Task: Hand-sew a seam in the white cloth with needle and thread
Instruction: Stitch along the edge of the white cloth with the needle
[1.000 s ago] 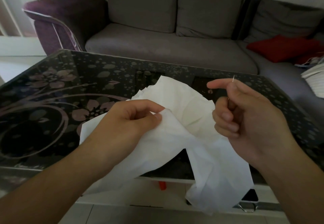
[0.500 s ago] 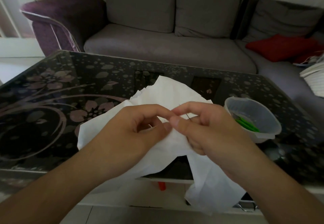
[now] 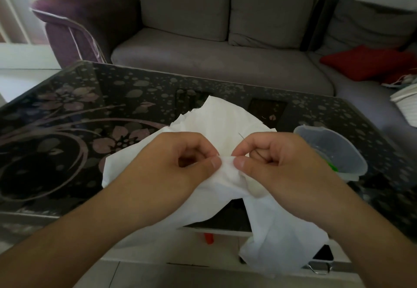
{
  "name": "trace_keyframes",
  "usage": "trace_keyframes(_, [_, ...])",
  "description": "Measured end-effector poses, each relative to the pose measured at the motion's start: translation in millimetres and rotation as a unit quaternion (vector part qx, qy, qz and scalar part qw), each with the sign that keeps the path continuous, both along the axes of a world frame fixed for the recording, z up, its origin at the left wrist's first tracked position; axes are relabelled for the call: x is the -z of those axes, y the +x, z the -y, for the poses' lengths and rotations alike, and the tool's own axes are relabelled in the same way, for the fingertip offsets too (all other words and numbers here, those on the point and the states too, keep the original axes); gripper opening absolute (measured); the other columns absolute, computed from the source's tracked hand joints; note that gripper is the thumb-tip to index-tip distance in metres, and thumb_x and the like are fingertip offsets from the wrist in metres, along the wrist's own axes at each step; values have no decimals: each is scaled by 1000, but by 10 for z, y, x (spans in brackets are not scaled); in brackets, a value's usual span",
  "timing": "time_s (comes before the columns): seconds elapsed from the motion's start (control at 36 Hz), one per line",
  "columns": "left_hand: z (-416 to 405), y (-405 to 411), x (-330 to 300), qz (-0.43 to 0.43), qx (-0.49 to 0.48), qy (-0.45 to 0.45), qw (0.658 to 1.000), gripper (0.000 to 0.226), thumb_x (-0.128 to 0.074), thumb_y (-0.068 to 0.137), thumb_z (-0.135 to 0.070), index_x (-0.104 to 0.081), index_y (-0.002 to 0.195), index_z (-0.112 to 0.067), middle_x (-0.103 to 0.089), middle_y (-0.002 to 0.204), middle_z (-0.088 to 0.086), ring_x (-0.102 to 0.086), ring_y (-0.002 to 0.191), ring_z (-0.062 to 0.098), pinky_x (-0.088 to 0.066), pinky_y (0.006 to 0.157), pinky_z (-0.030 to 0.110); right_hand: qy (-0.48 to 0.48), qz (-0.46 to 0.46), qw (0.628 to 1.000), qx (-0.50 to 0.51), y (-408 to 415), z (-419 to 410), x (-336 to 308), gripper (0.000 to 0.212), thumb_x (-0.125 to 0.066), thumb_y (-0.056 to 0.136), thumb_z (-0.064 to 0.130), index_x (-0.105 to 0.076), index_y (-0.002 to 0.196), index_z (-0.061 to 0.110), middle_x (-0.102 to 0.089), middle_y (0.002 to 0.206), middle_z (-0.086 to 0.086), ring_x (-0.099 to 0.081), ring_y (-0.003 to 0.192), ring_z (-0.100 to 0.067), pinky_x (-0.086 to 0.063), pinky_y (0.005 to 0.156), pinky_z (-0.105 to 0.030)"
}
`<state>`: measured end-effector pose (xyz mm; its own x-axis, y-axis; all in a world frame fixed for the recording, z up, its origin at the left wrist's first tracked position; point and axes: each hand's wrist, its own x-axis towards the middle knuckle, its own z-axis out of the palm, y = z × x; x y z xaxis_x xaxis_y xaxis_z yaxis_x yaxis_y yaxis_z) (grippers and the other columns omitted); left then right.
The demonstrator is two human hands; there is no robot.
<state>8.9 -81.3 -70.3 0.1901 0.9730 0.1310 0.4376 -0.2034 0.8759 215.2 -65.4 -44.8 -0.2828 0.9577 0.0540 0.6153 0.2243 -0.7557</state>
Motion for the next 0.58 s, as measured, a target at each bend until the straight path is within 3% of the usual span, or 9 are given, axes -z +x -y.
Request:
trace_keyframes(0.11, [-2,-37,6,23,-1,-16,1000,10,-69,93,-33,-75,85,-32,-76,81,-12,-69,77,4,-45,76,22,11,27,1000,-5,6,-20,5,14,-68,97,23,-72,86,32,-44,50,7,-44,47,-4,-41,51,-9])
trace_keyframes(0.19, [3,-36,17,18,1,-12,1000,10,-69,93,-34,-76,87,-32,-76,83,-12,-70,80,5,-46,78,23,10,-9,1000,13,11,-20,9,18,-67,97,15,-72,92,32,-44,50,6,-42,46,-5,-38,47,-10])
trace_keyframes(0.28, [12,-36,9,14,12,3,1000,9,-68,93,-35,-76,89,-33,-76,84,-11,-70,81,8,-48,77,23,-24,-77,997,12,-45,19,-29,7,-68,94,31,-73,96,36,-48,52,-1,-42,47,-7,-37,47,-16])
trace_keyframes(0.36, [24,-40,-6,18,28,15,999,10,-68,95,-32,-77,91,-32,-77,83,-8,-71,79,10,-52,73,25,-44,-76,995,-39,-109,52,-14,14,-72,86,46,-75,95,35,-50,51,0,-42,49,-11,-37,48,-17])
trace_keyframes(0.58, [26,-27,-7,21,19,3,1000,11,-67,94,-32,-77,89,-31,-77,84,-10,-71,80,8,-49,77,25,-46,-54,997,-18,-17,4,35,9,-73,93,24,-76,85,26,-49,50,6,-45,48,-4,-45,52,-15])
